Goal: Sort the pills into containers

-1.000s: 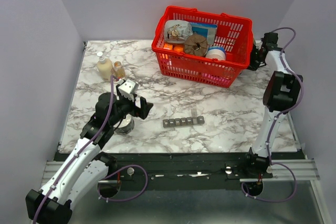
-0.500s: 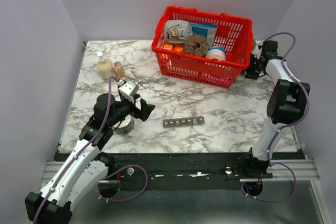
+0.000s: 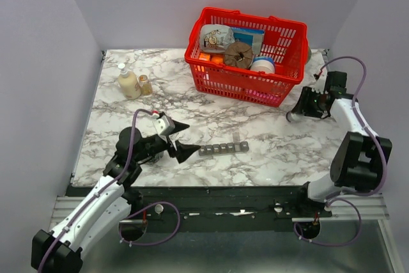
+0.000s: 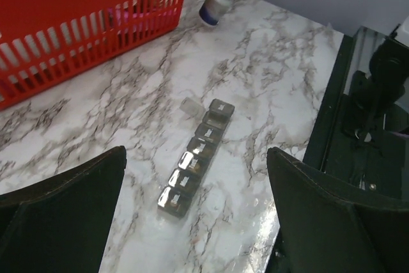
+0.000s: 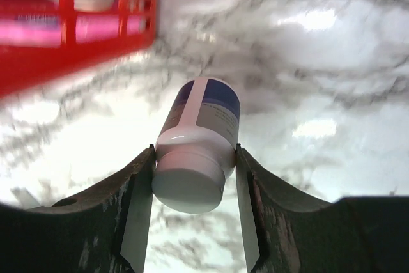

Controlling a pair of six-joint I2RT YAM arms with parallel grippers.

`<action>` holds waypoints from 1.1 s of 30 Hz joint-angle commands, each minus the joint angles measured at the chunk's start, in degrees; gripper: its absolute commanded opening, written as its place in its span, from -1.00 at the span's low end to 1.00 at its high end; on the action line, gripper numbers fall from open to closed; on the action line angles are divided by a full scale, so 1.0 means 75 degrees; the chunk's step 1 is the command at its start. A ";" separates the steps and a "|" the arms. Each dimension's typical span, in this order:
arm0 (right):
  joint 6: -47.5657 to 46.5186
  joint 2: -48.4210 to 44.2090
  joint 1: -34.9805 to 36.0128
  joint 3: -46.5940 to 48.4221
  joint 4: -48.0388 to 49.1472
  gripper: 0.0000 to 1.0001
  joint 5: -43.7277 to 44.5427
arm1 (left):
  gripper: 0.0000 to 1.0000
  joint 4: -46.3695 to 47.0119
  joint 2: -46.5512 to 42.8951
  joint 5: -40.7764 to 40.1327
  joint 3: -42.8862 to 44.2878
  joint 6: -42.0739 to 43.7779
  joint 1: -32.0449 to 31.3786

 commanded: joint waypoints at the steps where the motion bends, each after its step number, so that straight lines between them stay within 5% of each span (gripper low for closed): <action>1: -0.1216 -0.1062 -0.0005 -0.0659 -0.0611 -0.64 -0.1142 | 0.97 0.1653 -0.0045 0.0499 -0.0287 0.1119 -0.1178; 8: -0.2154 -0.2116 0.0497 -0.0672 -0.1992 -0.69 -0.2947 | 0.97 0.1416 0.1897 -0.1853 0.0474 0.3653 -0.3501; 17: -0.1782 -0.3009 0.2757 -0.0508 -0.1961 -0.67 -0.4179 | 0.97 0.4558 0.4839 -0.3052 0.1176 0.3805 -0.4042; 23: -0.1371 -0.2904 0.3825 -0.0203 -0.1714 -0.67 -0.4565 | 0.97 0.4524 0.5627 -0.3802 0.1693 0.4392 -0.4312; 33: -0.1007 -0.2669 0.4062 0.0160 -0.1585 -0.67 -0.5350 | 0.91 0.3727 0.5558 -0.3720 0.1576 0.4627 -0.4348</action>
